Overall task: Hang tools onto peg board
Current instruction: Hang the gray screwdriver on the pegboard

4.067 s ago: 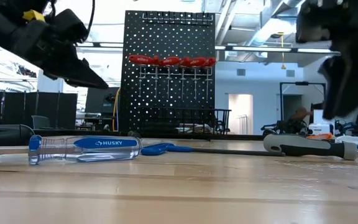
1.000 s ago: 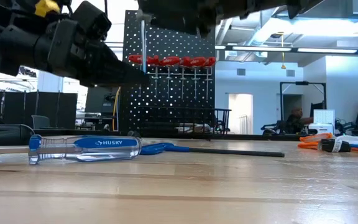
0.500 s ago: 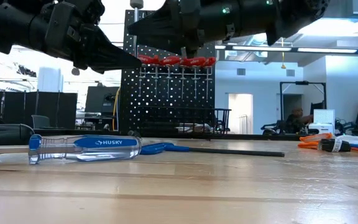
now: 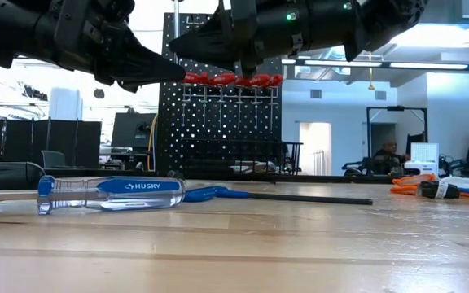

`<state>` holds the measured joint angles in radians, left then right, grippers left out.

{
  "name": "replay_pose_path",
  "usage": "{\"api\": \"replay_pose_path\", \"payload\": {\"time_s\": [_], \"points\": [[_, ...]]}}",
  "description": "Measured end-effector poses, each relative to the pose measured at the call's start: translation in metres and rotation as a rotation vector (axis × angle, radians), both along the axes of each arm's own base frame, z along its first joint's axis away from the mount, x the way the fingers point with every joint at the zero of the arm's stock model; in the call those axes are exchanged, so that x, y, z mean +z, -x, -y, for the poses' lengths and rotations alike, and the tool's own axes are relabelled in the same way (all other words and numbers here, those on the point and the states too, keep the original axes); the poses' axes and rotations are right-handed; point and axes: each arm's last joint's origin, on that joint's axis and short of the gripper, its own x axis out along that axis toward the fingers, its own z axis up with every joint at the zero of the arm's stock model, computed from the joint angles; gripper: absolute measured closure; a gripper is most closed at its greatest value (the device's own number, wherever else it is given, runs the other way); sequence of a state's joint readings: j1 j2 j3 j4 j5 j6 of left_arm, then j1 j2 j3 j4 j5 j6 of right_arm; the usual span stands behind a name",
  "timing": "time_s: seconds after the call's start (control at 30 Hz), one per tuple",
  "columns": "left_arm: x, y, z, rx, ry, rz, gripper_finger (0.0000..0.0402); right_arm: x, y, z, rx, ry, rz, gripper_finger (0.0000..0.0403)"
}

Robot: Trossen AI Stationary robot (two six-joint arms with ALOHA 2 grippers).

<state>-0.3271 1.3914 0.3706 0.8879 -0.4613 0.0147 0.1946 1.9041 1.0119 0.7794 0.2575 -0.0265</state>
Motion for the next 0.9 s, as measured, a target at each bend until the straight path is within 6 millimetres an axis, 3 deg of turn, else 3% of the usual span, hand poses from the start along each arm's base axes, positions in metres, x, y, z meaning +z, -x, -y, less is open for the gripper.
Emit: {"api": "replay_pose_path", "payload": {"time_s": [0.27, 0.43, 0.63, 0.9], "points": [[0.0, 0.0, 0.0, -0.002, 0.006, -0.001, 0.0388, -0.001, 0.0, 0.0, -0.002, 0.001, -0.009, 0.0393], [-0.004, 0.001, 0.0, 0.004, 0.011, -0.036, 0.0344, 0.006, 0.003, -0.001, -0.033, -0.011, -0.002, 0.0398], [-0.016, 0.003, -0.001, 0.016, 0.005, -0.158, 0.0283, 0.056, 0.026, 0.01, -0.18, -0.012, 0.008, 0.0401], [-0.027, 0.007, -0.002, 0.026, 0.008, -0.267, 0.0263, 0.141, 0.085, 0.084, -0.438, -0.126, 0.124, 0.0402]]}}
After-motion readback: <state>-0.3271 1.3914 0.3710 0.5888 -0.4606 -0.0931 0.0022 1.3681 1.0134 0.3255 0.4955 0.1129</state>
